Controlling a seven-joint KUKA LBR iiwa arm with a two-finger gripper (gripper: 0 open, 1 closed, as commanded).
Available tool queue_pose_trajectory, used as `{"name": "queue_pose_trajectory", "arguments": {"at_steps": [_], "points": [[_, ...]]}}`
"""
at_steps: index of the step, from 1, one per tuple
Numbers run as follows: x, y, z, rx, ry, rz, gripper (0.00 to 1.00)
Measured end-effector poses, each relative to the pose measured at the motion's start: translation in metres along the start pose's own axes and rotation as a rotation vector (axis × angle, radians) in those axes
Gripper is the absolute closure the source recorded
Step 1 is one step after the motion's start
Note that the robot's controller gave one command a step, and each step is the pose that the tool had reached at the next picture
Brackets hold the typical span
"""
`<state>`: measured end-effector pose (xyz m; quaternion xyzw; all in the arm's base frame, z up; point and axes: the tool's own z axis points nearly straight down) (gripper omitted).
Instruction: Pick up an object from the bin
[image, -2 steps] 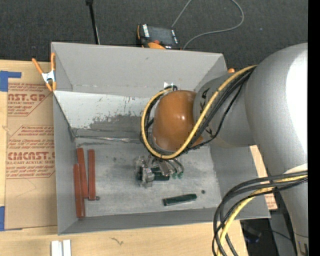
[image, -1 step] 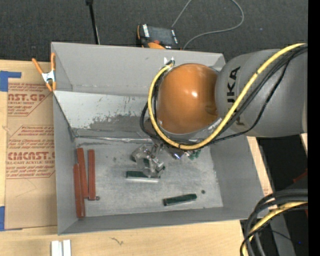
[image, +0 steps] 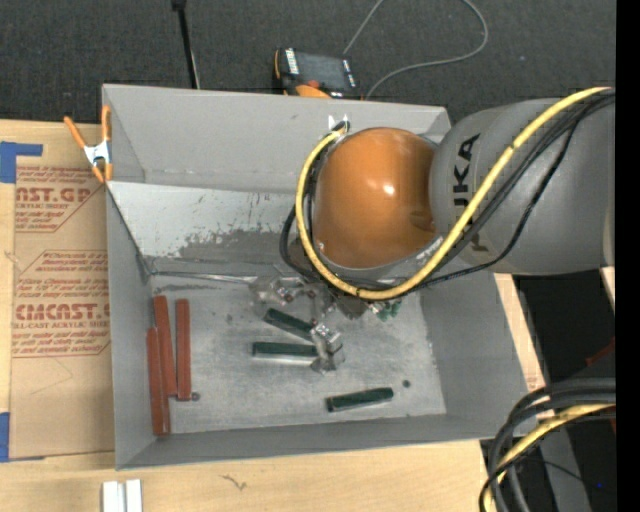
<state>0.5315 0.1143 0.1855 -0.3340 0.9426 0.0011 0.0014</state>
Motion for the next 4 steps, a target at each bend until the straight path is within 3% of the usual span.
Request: {"name": "queue_pose_trajectory", "arguments": {"at_steps": [1, 2, 3, 4], "points": [[0.005, -0.023, 0.118, -0.004, 0.007, -0.105, 0.0], [0.003, -0.023, 0.113, -0.002, 0.001, -0.104, 1.0], [0.002, 0.008, -0.011, 0.005, -0.005, -0.226, 1.0], [-0.03, 0.081, -0.067, 0.0, -0.002, -0.548, 1.0]]}}
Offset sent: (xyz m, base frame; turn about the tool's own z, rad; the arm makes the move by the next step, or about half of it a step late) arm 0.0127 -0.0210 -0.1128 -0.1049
